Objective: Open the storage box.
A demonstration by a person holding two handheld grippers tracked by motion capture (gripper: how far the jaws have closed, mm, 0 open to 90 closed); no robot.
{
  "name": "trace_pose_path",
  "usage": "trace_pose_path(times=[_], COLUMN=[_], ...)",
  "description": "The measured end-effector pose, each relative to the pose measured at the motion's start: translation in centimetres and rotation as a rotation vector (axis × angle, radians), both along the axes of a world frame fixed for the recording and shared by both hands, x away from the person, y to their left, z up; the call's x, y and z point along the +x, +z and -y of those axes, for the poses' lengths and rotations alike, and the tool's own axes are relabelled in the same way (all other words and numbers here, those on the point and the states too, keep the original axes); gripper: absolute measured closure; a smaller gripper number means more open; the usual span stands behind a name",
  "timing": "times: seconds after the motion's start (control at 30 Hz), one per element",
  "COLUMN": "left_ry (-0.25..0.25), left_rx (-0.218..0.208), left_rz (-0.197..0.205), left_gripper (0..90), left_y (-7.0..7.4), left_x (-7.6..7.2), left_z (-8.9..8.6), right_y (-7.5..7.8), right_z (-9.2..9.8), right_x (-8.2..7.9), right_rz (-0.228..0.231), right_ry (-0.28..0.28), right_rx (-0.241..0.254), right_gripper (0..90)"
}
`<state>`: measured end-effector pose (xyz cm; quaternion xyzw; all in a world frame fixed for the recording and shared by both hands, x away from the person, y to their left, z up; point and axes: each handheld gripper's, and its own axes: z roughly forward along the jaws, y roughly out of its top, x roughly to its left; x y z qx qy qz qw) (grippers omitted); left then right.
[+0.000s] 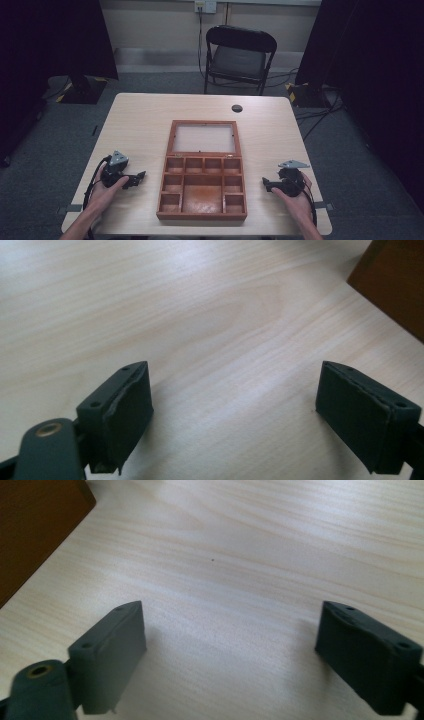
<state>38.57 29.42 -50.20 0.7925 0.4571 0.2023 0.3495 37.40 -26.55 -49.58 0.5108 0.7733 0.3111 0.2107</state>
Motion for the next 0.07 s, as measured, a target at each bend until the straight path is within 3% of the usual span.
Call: trace_pose_path(times=[0.07], left_ry=[0.002], left_rx=[0.001], left_rz=[0.000], left_gripper=[13.8], left_y=[0.00], left_x=[0.00], left_z=[0.01], right_y=[-0.47], right_z=[0.04], right_x=[-0.15], right_rz=[0.036], right_ry=[-0.011], right_rx=[0.018], right_gripper=[6.6])
